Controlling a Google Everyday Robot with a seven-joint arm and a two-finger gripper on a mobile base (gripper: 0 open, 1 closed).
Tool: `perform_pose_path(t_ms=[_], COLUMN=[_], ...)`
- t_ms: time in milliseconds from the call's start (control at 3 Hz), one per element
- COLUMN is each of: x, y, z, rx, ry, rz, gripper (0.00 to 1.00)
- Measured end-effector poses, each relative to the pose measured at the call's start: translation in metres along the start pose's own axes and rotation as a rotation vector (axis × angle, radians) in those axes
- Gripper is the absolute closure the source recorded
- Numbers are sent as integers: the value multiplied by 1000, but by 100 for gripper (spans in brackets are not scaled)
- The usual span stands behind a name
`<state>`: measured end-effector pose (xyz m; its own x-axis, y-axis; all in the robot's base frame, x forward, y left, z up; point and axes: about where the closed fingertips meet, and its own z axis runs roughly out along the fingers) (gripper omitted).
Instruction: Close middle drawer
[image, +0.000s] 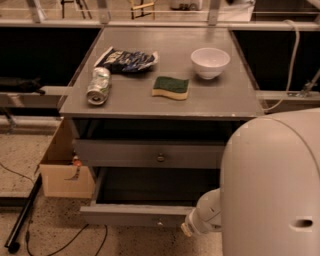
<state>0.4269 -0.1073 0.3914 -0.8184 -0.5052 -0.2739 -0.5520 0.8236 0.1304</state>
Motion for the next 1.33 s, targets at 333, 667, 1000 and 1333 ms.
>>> perform_pose_path(t_ms=[333, 667, 1000, 1333], x=[-14, -30, -53, -62], y=[-17, -32, -45, -46], z=[5, 5, 1, 1], rx=[60, 131, 223, 237], ry=[5, -6, -49, -68], rz=[-26, -46, -65, -77], gripper=[100, 100, 100, 81])
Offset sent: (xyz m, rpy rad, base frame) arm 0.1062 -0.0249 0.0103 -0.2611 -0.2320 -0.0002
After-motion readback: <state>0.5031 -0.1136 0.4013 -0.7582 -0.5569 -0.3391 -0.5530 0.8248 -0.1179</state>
